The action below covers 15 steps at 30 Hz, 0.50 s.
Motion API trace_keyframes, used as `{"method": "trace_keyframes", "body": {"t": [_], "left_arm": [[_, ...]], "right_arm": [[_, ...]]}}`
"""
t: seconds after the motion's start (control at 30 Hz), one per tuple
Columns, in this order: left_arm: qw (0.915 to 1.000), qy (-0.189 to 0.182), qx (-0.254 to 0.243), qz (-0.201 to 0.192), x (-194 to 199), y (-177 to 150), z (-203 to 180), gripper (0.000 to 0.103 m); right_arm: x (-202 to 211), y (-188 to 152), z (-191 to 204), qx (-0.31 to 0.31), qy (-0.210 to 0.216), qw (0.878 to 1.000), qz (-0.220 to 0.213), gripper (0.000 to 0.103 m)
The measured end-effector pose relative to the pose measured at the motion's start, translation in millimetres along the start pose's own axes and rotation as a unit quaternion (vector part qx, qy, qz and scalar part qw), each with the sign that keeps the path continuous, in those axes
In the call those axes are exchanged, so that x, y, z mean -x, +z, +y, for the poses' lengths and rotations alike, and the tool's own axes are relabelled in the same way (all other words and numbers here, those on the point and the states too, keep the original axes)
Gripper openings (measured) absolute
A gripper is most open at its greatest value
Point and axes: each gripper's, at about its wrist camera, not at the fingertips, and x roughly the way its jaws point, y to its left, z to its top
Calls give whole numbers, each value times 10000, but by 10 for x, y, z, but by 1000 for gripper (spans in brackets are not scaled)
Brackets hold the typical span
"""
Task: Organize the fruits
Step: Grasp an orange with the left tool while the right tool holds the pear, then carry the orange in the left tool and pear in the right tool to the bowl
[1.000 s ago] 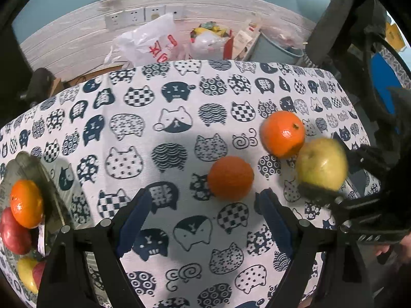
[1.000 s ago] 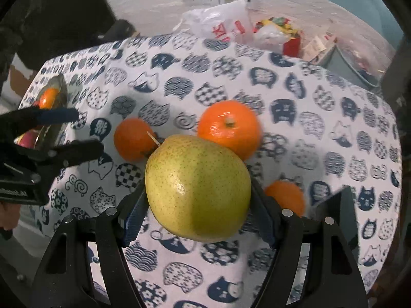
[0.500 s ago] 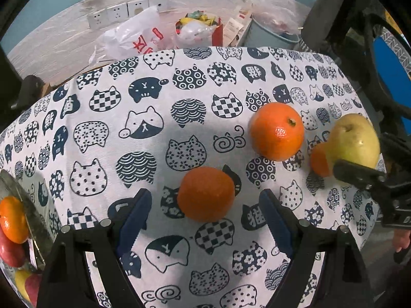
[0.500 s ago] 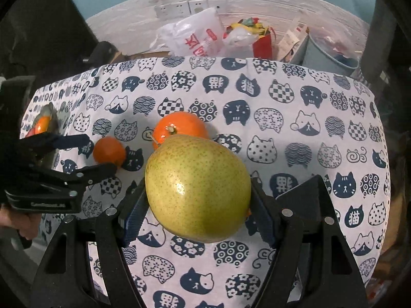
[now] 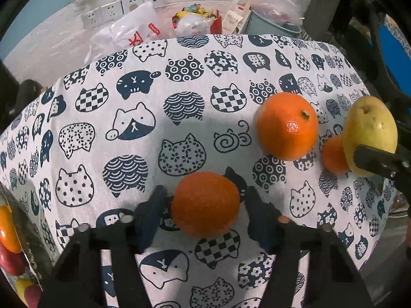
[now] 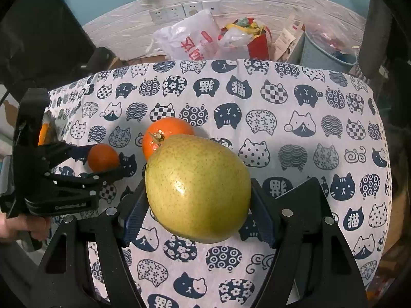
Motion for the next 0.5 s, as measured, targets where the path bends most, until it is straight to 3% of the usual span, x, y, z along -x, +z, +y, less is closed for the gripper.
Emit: {"method": "trace_keyframes", "body": {"t": [0.03,0.5], "left_arm": [[10000,-5,-16,-1,0,-3,-2,48],[9996,99,-18,-246,251,-19,-40,47]], "right_arm": [[-8,7,8,3,5,10000,-4,74],[22,56,86,113,-11,9999,-104,74]]}}
